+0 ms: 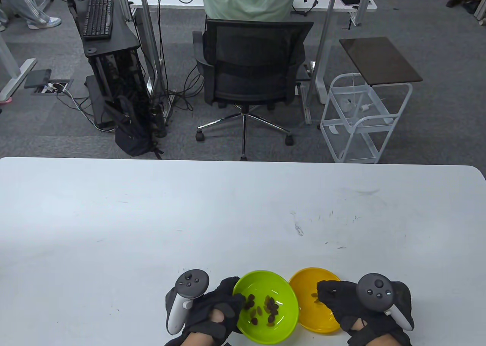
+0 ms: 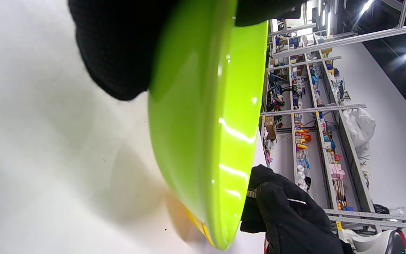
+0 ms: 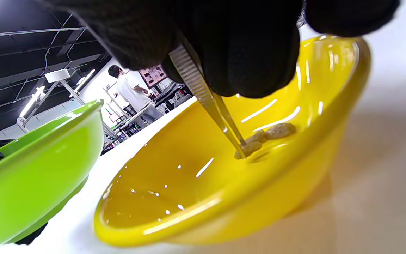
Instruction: Pick raisins with tweezers into bowl
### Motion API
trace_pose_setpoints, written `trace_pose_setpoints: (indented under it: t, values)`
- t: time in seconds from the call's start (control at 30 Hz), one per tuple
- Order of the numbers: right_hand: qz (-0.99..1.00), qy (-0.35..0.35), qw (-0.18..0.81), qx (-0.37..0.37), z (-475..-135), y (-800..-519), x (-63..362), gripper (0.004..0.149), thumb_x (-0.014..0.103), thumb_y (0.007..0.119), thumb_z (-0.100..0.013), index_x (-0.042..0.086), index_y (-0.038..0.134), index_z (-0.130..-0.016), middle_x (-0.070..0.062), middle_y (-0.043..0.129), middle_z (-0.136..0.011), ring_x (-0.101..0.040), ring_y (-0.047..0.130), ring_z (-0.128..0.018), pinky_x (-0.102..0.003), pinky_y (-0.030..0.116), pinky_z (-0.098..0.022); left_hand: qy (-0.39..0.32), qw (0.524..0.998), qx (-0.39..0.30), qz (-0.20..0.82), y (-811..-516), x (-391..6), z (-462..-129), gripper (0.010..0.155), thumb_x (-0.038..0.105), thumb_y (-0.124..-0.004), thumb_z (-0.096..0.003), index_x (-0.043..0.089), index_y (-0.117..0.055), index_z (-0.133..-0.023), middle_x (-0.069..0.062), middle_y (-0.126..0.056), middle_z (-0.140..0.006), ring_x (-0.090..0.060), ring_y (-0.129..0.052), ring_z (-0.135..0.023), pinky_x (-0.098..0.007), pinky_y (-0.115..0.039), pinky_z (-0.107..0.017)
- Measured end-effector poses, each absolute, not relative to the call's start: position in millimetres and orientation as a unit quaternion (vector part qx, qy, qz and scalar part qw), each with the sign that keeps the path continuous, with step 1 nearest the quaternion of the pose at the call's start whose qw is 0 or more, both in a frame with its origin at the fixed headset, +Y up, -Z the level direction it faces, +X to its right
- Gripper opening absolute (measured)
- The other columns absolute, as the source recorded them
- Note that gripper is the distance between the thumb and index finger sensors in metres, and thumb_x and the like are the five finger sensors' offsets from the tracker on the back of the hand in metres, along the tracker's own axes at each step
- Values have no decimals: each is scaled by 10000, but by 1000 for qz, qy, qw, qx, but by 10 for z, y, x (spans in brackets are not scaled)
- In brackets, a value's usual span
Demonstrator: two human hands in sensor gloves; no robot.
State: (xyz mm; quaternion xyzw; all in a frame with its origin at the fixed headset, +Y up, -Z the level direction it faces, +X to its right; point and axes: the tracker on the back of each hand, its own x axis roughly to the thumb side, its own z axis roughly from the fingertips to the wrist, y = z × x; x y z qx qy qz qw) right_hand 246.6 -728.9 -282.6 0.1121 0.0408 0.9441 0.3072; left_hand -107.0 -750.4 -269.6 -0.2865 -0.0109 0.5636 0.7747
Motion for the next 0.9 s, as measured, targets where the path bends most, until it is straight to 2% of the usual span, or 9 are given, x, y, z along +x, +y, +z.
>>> trace_pose_setpoints:
  t: [0.2,0.47,0.63,0.67,0.7,0.73,0.9]
  values:
    - [938,28,325,117,-2796,-7204,2487,385,403,879,-491,217,927,-824,-89,926,-772,-302,1019,-523,-502,825,-349,-9,775,-285,564,-7507,-1072,-2697,651,298,-670,-511,115,-445,-1094,-154,-633,-1049,-402,-991,-764,-345,-973,-421]
    - [903,-41,386,187,-2617,-6795,2318,381,410,876,-492,216,930,-815,-86,935,-756,-294,1025,-503,-494,830,-337,-9,777,-285,560,-7512,-1066,-2701,652,298,-670,-512,114,-444,-1095,-155,-632,-1049,-400,-991,-765,-344,-973,-422]
    - [892,-25,383,239,-2507,-6736,2055,381,415,875,-494,216,931,-814,-83,940,-750,-290,1028,-498,-490,832,-335,-6,776,-285,562,-7515,-1072,-2703,653,298,-670,-512,113,-442,-1095,-155,-630,-1051,-400,-990,-767,-345,-973,-422]
    - [891,-21,380,248,-2492,-6738,2005,382,416,876,-492,214,933,-812,-28,944,-749,-288,1030,-494,-489,834,-333,-6,777,-285,561,-7515,-1072,-2703,652,297,-670,-512,113,-443,-1095,-155,-631,-1050,-401,-989,-766,-345,-973,-422]
    - [890,-12,374,261,-2467,-6747,1929,383,419,876,-492,213,933,-811,-35,945,-746,-285,1033,-491,-486,837,-332,-7,777,-284,561,-7514,-1075,-2703,653,298,-670,-511,114,-443,-1095,-155,-632,-1050,-401,-991,-765,-344,-974,-421]
    - [888,-4,372,269,-2448,-6758,1874,340,420,877,-490,277,931,-793,-40,948,-743,-282,1035,-491,-485,838,-331,-7,777,-284,562,-7513,-1075,-2704,651,297,-670,-512,114,-444,-1094,-154,-631,-1050,-402,-990,-766,-344,-973,-422]
    - [885,20,358,297,-2387,-6841,1659,349,423,878,-488,266,931,-795,-50,951,-737,-278,1042,-485,-482,842,-326,-8,777,-285,561,-7518,-1076,-2705,652,297,-669,-512,113,-443,-1095,-155,-631,-1050,-400,-990,-767,-345,-973,-422]
